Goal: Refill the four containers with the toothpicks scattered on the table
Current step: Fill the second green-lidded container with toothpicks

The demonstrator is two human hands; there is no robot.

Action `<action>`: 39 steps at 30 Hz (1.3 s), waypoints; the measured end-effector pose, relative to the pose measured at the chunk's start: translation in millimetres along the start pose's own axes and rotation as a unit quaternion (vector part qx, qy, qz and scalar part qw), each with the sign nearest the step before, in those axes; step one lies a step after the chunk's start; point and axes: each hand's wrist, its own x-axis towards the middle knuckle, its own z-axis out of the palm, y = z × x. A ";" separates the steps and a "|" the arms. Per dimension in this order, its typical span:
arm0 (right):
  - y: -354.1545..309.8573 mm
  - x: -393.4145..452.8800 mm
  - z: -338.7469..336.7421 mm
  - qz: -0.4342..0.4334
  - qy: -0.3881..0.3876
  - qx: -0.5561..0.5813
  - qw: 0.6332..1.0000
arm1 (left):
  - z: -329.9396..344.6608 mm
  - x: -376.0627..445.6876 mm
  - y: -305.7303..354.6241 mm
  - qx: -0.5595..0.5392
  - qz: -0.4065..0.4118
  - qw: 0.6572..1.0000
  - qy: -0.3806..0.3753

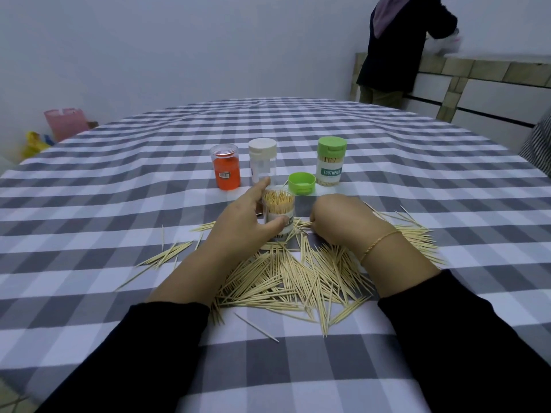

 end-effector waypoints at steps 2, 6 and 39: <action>-2.6 -3.9 -1.0 0.000 0.022 -0.025 0.999 | 0.0 -0.1 -0.1 0.001 0.000 1.000 0.001; -5.8 -7.9 1.7 -0.005 0.071 -0.060 0.996 | 0.1 -0.1 -0.3 0.006 0.003 1.000 0.003; -5.2 -14.0 -1.1 0.023 0.118 -0.003 0.993 | 0.9 1.4 -2.7 0.003 0.005 1.000 0.002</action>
